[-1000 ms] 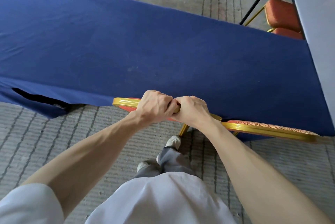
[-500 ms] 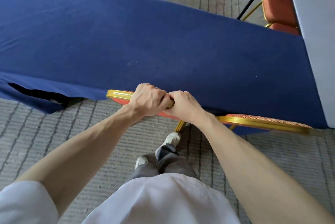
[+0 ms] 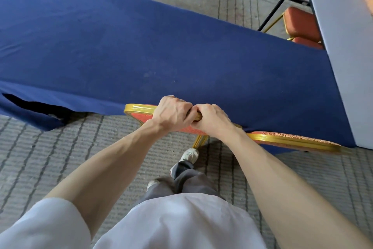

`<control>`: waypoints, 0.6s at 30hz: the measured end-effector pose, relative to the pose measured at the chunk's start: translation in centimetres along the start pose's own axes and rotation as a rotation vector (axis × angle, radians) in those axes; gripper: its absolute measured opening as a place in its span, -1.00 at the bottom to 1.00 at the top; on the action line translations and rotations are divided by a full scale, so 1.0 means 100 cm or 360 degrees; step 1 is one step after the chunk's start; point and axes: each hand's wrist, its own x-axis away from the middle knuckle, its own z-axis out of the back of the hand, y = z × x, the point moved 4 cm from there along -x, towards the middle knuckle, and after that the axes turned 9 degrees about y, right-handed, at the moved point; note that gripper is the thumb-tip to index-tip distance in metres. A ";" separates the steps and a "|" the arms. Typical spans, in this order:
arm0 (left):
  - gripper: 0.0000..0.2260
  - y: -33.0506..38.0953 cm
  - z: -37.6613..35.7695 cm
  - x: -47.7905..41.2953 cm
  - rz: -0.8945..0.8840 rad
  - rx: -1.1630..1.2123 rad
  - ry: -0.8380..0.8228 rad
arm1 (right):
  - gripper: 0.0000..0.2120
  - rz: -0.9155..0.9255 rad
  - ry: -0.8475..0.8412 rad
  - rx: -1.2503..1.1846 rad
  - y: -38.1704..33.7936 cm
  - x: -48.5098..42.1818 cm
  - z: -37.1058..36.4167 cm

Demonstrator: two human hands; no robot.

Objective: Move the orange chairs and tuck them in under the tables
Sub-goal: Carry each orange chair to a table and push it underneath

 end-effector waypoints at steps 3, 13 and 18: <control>-0.56 0.000 0.001 -0.001 -0.0015 0.0020 -0.0028 | -0.88 -0.0007 0.0001 0.0032 -0.002 0.001 0.002; -0.57 0.001 0.001 0.004 0.0006 0.0010 -0.0073 | -0.80 -0.0028 -0.0058 0.0013 -0.002 0.004 0.002; -0.56 0.004 0.003 -0.003 0.0070 -0.0063 -0.0162 | -0.79 -0.0116 -0.0236 -0.0285 0.002 0.006 0.012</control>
